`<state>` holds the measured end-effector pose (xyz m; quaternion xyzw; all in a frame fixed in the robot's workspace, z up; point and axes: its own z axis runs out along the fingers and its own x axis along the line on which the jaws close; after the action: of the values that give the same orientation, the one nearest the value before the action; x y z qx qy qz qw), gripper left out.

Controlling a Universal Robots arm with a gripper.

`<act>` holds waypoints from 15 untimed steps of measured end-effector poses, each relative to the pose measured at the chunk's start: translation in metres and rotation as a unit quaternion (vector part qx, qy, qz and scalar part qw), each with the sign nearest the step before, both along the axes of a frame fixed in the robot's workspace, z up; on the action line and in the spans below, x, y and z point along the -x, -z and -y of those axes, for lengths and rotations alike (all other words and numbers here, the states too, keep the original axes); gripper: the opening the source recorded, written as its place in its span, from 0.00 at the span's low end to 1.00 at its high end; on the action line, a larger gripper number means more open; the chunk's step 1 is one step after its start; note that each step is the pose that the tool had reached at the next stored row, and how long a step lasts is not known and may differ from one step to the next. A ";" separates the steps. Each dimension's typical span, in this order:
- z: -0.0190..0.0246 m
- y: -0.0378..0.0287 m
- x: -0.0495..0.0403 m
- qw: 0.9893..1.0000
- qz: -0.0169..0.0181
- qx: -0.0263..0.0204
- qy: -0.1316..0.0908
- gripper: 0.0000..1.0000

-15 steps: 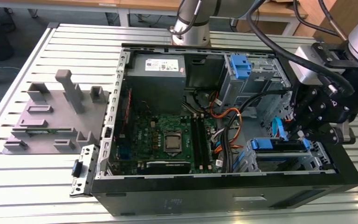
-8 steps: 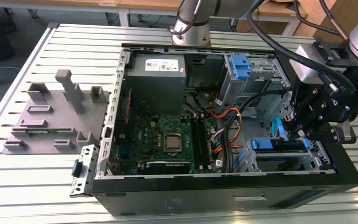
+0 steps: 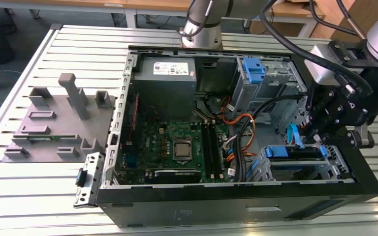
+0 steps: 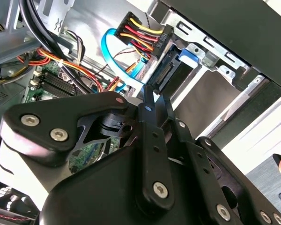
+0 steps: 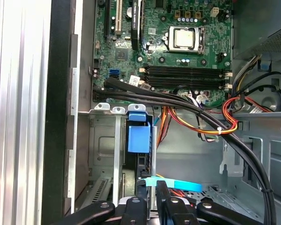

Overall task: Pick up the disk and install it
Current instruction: 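Insert the second disk wire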

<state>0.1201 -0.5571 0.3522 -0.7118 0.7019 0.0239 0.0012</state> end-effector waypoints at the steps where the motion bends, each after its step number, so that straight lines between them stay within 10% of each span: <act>1: -0.0011 0.0000 0.0000 1.000 0.000 0.000 0.000 0.24; 15: -0.0034 0.0004 -0.0113 1.000 0.000 0.000 0.000 0.24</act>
<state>0.1314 -0.5537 0.3518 -0.7118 0.7019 0.0239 0.0012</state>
